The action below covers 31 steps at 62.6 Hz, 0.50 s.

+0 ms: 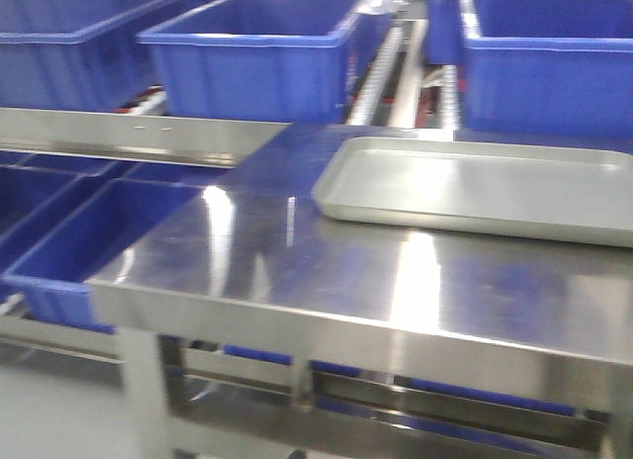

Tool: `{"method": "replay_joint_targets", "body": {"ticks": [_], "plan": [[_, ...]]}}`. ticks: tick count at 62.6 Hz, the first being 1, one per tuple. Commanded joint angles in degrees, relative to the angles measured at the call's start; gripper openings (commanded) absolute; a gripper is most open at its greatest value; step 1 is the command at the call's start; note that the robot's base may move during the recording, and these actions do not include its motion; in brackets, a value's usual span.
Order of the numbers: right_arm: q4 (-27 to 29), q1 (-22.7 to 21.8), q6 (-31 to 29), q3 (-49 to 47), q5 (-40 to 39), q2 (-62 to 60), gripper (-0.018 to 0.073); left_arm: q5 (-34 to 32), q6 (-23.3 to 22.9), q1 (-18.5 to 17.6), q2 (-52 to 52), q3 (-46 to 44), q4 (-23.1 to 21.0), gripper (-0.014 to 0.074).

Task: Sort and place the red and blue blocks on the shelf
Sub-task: 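Back the base away from the table and turn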

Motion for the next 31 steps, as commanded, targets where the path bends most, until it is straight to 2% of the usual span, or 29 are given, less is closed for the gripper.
{"method": "replay_joint_targets", "body": {"ticks": [1,31], "plan": [[-0.16,-0.38,-0.45,-1.65,-5.44,0.17,0.0048,-5.44,-0.31,0.16,0.36,-1.55,-0.45,0.0125],[-0.16,-0.38,-0.45,-1.65,-5.44,0.17,0.0048,-5.44,-0.31,0.16,0.36,-1.55,-0.45,0.0125]]}}
